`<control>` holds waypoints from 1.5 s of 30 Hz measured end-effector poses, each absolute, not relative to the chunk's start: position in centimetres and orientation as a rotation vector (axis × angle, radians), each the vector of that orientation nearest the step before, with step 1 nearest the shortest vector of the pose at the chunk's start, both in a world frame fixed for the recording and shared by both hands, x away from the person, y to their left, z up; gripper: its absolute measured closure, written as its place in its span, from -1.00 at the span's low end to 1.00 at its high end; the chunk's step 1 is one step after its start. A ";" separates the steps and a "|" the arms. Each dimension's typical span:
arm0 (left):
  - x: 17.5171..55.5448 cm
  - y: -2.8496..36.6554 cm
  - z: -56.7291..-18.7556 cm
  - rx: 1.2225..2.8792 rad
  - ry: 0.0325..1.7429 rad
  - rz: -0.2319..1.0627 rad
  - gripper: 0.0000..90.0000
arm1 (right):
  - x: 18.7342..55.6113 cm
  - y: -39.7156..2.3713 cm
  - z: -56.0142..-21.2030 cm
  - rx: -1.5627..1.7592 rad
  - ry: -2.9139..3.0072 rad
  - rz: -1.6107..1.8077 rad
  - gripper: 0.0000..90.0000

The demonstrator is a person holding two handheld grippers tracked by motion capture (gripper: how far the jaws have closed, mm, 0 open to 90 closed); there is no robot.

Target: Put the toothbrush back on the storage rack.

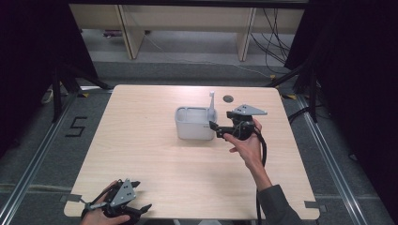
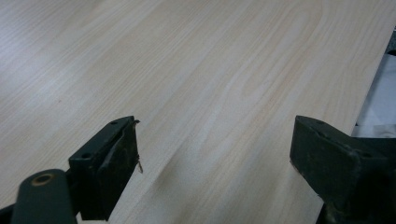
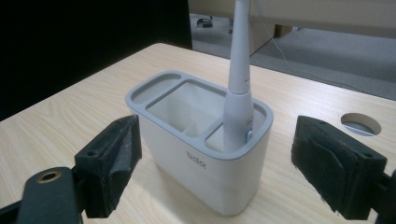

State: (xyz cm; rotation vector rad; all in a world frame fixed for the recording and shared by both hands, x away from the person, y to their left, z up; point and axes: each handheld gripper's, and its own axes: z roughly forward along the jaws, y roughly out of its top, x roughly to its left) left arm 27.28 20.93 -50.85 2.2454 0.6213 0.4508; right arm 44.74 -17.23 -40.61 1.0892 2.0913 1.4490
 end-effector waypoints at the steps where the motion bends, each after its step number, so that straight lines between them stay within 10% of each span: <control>1: 27.3 20.9 -50.8 2.246 0.621 0.451 -0.67 | 44.6 -17.2 -40.6 1.093 2.084 1.449 -0.63; 45: 27.3 20.9 -50.8 2.242 0.624 0.461 -0.67 | 39.7 -18.4 -43.1 1.055 2.174 1.371 -0.64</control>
